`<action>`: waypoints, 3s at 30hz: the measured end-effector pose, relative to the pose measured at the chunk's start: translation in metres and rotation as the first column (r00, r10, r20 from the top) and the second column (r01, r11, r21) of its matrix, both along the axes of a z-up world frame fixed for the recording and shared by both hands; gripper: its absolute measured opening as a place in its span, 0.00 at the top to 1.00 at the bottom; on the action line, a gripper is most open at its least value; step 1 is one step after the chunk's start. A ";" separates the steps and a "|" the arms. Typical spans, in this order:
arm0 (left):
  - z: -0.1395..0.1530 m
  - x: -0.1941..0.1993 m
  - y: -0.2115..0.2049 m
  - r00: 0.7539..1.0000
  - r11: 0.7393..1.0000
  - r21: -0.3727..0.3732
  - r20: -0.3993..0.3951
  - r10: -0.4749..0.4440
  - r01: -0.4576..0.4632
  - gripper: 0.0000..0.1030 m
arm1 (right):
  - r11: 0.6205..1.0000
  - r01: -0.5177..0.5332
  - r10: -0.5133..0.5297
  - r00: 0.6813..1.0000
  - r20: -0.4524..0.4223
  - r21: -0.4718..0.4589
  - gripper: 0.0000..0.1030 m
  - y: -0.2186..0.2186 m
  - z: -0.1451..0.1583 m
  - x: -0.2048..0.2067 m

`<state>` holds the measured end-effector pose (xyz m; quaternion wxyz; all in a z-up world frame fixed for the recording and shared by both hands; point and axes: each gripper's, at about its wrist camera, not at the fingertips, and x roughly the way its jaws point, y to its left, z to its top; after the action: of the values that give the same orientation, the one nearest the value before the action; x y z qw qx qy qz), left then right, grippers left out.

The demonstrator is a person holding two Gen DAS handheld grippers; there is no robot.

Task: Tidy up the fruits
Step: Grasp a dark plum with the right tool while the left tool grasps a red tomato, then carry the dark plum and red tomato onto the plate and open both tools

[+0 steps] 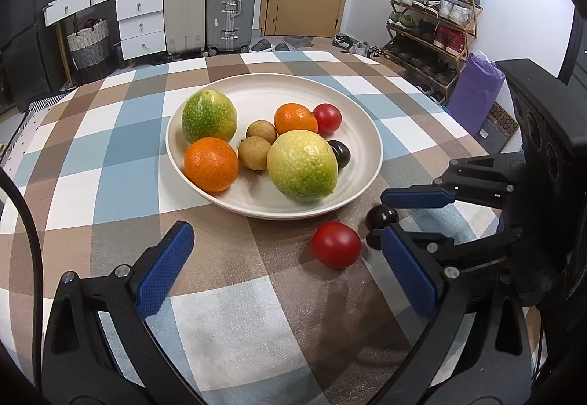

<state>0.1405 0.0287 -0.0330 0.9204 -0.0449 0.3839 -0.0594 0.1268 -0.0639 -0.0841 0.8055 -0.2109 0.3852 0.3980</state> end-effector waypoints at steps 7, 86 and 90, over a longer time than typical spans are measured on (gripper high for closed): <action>-0.001 0.000 -0.002 1.000 1.000 0.000 -0.008 -0.008 0.008 0.01 | 1.000 -0.020 0.020 1.000 -0.016 0.010 0.75 0.000 0.000 0.000; 0.026 -0.012 0.013 0.989 0.992 -0.112 0.128 0.068 -0.053 0.72 | 0.954 0.162 -0.184 0.981 0.063 0.253 0.76 -0.043 0.038 0.022; 0.022 -0.011 0.016 0.987 0.992 -0.085 0.126 0.102 -0.091 0.72 | 0.951 0.170 -0.193 0.979 0.066 0.259 0.76 -0.042 0.038 0.022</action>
<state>0.1296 0.0443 -0.0112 0.9428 -0.0958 0.3177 -0.0327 0.1491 -0.1058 -0.0465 0.8754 -0.0884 0.3126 0.3579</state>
